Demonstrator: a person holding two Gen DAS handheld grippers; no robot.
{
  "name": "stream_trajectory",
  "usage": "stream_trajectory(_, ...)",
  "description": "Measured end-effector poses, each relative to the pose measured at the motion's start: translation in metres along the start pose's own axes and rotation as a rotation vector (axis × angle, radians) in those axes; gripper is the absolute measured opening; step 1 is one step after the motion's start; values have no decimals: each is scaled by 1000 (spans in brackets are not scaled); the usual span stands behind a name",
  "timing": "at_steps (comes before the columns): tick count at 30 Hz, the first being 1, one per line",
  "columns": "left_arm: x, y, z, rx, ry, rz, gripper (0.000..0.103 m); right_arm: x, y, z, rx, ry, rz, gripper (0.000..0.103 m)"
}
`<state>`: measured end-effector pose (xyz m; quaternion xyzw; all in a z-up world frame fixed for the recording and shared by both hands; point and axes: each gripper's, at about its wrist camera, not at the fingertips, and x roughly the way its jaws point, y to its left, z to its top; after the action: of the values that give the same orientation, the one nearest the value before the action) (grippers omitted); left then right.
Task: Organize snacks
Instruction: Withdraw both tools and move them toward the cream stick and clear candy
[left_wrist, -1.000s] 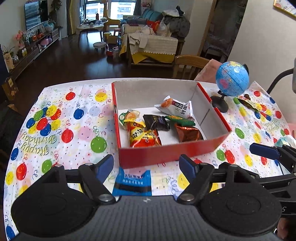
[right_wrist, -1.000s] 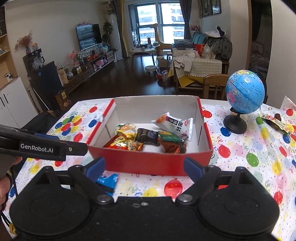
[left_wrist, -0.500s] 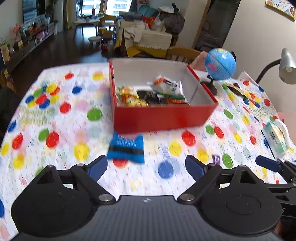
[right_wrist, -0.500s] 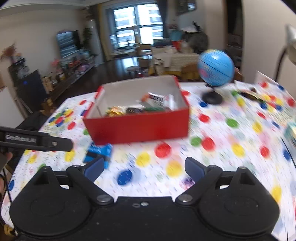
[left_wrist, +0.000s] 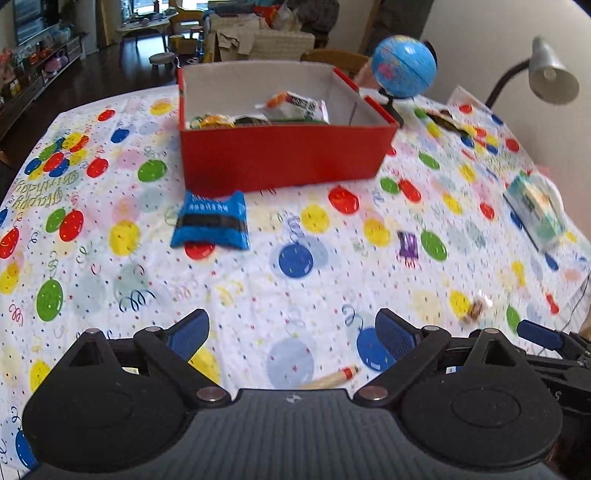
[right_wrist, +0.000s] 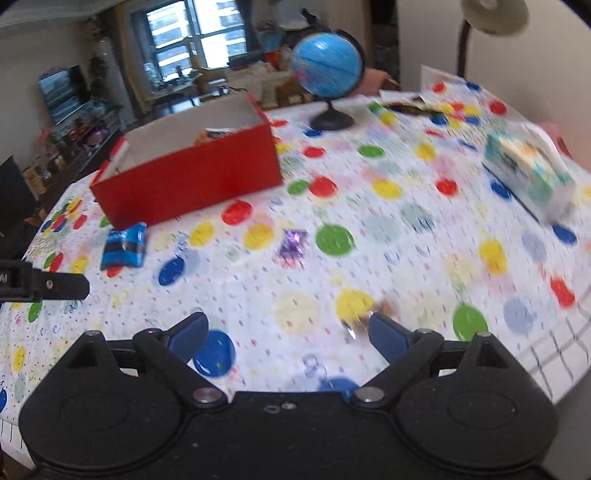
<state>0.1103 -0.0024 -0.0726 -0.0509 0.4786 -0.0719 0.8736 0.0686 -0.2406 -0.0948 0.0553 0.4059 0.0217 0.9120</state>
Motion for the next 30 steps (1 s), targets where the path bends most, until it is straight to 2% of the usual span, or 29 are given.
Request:
stream_trajectory(6,15,-13,-18,64,57,9,97,5,-11,-22,17,23,-47,90)
stream_trajectory(10,24,-20,-28,89,83,21,97,9,-16,-29,38,32,-79,80)
stream_trajectory(17,35,-31,-41,151,89,41,97,14,-23,-28,97,-13,-147,80)
stream_trajectory(25,49,-41,-49,230,110,35,96,35,-32,-22,148,-20,-210,76)
stream_trajectory(30,60,-39,-51,228,151,25,82,47,-37,-17,181,-23,-227,74)
